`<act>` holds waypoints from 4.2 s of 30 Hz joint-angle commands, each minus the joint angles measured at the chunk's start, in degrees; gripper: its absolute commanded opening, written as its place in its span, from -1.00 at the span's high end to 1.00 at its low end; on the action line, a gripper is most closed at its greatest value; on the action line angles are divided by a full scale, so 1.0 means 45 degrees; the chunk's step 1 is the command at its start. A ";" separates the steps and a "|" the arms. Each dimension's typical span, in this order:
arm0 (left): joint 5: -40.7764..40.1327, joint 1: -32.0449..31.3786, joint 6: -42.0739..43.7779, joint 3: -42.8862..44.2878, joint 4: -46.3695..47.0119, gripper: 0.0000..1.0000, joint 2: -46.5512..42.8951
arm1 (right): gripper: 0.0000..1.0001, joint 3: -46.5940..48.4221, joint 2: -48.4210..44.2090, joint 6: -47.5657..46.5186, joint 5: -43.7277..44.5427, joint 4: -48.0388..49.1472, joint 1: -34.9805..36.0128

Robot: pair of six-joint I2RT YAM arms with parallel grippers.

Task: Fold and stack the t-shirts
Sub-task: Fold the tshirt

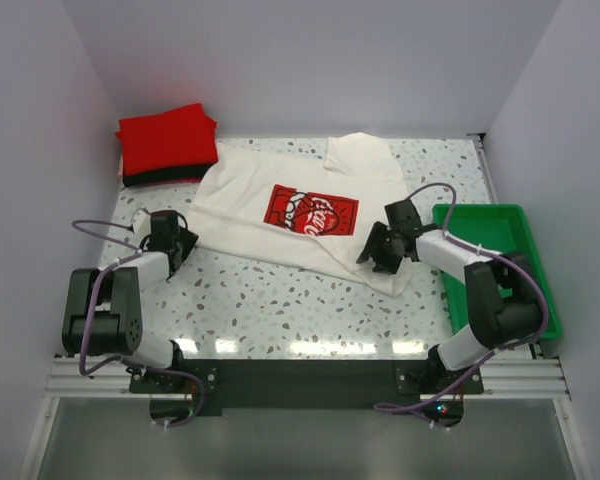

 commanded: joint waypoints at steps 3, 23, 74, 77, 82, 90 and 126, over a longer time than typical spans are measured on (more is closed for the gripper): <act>-0.0427 -0.0092 -0.0002 0.0084 -0.0159 0.21 0.0571 | -0.04 0.0389 0.0415 0.0126 -0.0011 0.0507 0.0067; -0.1286 -0.0093 0.0017 -0.0306 -0.0764 1.00 -0.0503 | 0.66 0.2401 0.0767 -0.0790 0.0477 -0.1016 0.0028; 0.0021 -0.0092 0.0427 -0.0306 -0.0901 1.00 -0.0288 | 0.32 1.0486 0.6255 -0.2198 0.0439 -0.3907 -0.0363; 0.0373 -0.0092 0.0700 -0.0345 -0.0920 0.86 -0.0717 | 0.00 1.0584 0.6022 -0.2354 0.0380 -0.3673 -0.0500; 0.1076 -0.0131 0.1441 0.0024 -0.1232 0.22 -0.2356 | -0.16 1.0313 0.4910 -0.2744 0.0826 -0.3907 -0.0695; 0.2659 -0.1882 0.3082 0.1917 -0.1819 0.17 -0.2906 | -0.06 0.7151 0.1788 -0.2901 0.2409 -0.3518 -0.0695; 0.2093 -0.9253 0.6619 1.1236 -0.4280 0.16 0.6060 | -0.21 0.7265 0.4164 -0.4932 0.7957 -0.4864 0.1688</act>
